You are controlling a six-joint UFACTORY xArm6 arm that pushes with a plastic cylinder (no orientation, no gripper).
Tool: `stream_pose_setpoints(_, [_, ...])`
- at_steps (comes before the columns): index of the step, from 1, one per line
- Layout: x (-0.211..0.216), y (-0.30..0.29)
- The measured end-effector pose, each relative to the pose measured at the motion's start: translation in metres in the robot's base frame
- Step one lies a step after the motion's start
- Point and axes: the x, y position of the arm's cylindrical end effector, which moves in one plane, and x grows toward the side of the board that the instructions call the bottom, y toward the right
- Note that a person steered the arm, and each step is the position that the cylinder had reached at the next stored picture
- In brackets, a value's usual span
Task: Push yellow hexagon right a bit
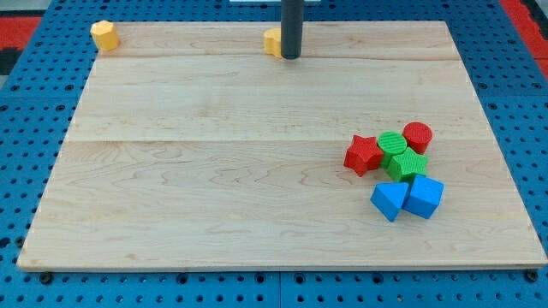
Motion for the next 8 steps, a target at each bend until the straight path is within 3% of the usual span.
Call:
stream_pose_setpoints(1, [-0.013, -0.019])
stream_pose_setpoints(2, [0.016, -0.037])
stream_pose_setpoints(4, [0.028, -0.250])
stream_pose_setpoints(5, [0.029, -0.319])
stream_pose_setpoints(8, [-0.009, -0.318])
